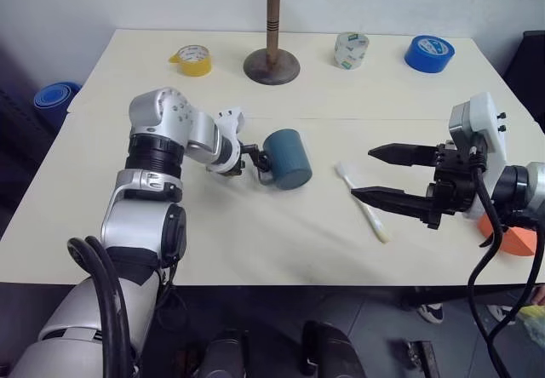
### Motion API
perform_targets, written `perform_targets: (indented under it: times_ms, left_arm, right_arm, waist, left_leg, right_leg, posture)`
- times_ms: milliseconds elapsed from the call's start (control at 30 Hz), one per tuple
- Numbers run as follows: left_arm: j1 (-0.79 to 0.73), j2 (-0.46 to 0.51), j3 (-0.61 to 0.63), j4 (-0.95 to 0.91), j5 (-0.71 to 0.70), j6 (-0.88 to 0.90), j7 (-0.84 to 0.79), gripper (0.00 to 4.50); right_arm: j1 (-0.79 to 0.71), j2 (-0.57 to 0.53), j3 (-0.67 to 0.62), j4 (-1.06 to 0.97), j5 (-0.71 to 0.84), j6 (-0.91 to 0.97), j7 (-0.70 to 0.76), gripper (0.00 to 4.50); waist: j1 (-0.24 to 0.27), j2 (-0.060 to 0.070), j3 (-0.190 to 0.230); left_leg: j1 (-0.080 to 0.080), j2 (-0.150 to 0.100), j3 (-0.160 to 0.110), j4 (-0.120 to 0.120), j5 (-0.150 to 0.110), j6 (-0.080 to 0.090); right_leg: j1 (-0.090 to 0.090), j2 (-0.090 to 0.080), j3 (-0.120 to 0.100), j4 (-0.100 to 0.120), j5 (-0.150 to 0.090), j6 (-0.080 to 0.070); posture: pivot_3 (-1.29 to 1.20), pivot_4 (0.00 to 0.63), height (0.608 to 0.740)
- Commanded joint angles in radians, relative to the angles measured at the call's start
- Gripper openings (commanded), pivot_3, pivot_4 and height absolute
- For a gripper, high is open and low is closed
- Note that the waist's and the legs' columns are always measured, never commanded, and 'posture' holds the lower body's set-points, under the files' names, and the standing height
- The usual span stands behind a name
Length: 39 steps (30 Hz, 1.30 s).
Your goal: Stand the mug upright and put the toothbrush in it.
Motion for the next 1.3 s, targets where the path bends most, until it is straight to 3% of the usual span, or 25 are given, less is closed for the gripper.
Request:
perform_targets:
  times_ms: [33, 133, 267, 600, 833, 1000, 1067, 1300]
  left_arm:
    - [-0.005, -0.015, -0.022, 0.056, 0.073, -0.048, -0.058, 3.57]
    - [-0.008, -0.024, -0.024, 0.087, 0.118, -0.078, -0.093, 2.85]
    - [-0.016, -0.043, -0.003, 0.127, 0.161, -0.094, -0.118, 1.54]
    - [-0.024, -0.074, 0.062, 0.159, 0.213, -0.091, -0.138, 1.54]
    - [-0.009, -0.099, 0.114, 0.149, 0.234, -0.059, -0.132, 0.07]
    - [-0.003, -0.096, 0.125, 0.115, 0.248, -0.056, -0.137, 0.07]
    - [0.016, -0.081, 0.078, 0.045, 0.243, -0.051, -0.183, 0.07]
    - [0.097, -0.069, 0.137, -0.195, 0.189, -0.093, -0.257, 0.07]
  right_arm:
    - [-0.002, -0.018, -0.036, -0.027, 0.018, -0.029, -0.015, 4.5]
    - [-0.002, -0.018, -0.038, -0.03, 0.022, -0.029, -0.024, 4.5]
    - [-0.011, -0.021, -0.044, -0.028, 0.045, -0.029, -0.047, 4.5]
    - [0.022, -0.069, -0.07, -0.022, 0.054, -0.033, -0.053, 4.5]
    - [0.042, -0.086, -0.084, -0.02, 0.062, -0.042, -0.055, 4.5]
    - [0.065, -0.093, -0.089, -0.024, 0.045, -0.048, -0.051, 4.5]
    - [0.078, -0.099, -0.095, -0.025, 0.039, -0.051, -0.048, 4.5]
    - [0.105, -0.11, -0.095, -0.02, 0.013, -0.07, -0.039, 4.5]
  waist:
    - [-0.001, 0.0, 0.0]
    - [0.001, 0.0, 0.0]
    - [0.003, 0.0, 0.0]
    - [0.003, 0.0, 0.0]
    - [0.003, 0.0, 0.0]
    - [0.002, 0.0, 0.0]
    - [0.0, 0.0, 0.0]
    - [-0.002, 0.0, 0.0]
  left_leg:
    - [0.0, 0.0, 0.0, 0.0, 0.0, 0.0]
    - [0.0, 0.0, 0.0, 0.0, 0.0, 0.0]
    - [0.0, 0.0, 0.0, 0.0, 0.0, 0.0]
    - [0.0, 0.0, 0.0, 0.0, 0.0, 0.0]
    - [0.0, 0.0, 0.0, 0.0, 0.0, 0.0]
    - [0.0, 0.0, 0.0, 0.0, 0.0, 0.0]
    - [0.0, 0.0, 0.0, 0.0, 0.0, 0.0]
    - [0.0, 0.0, 0.0, 0.0, 0.0, 0.0]
  right_leg:
    - [0.0, 0.0, 0.0, 0.0, 0.0, 0.0]
    - [0.0, 0.0, 0.0, 0.0, 0.0, 0.0]
    - [0.001, 0.0, 0.0, 0.0, 0.0, 0.0]
    - [0.001, 0.0, 0.0, 0.0, 0.0, 0.0]
    - [0.001, 0.0, 0.0, -0.001, 0.0, 0.0]
    - [0.001, 0.0, 0.0, -0.001, 0.0, 0.0]
    - [0.001, 0.0, 0.0, -0.001, 0.0, 0.001]
    - [0.0, 0.0, 0.0, -0.001, 0.0, 0.0]
  posture:
    - [0.0, 0.15, 0.74]
    - [0.0, 0.15, 0.74]
    - [0.0, 0.15, 0.74]
    - [0.0, 0.15, 0.74]
    - [0.0, 0.15, 0.74]
    - [0.0, 0.15, 0.74]
    - [0.0, 0.15, 0.74]
    - [0.0, 0.15, 0.74]
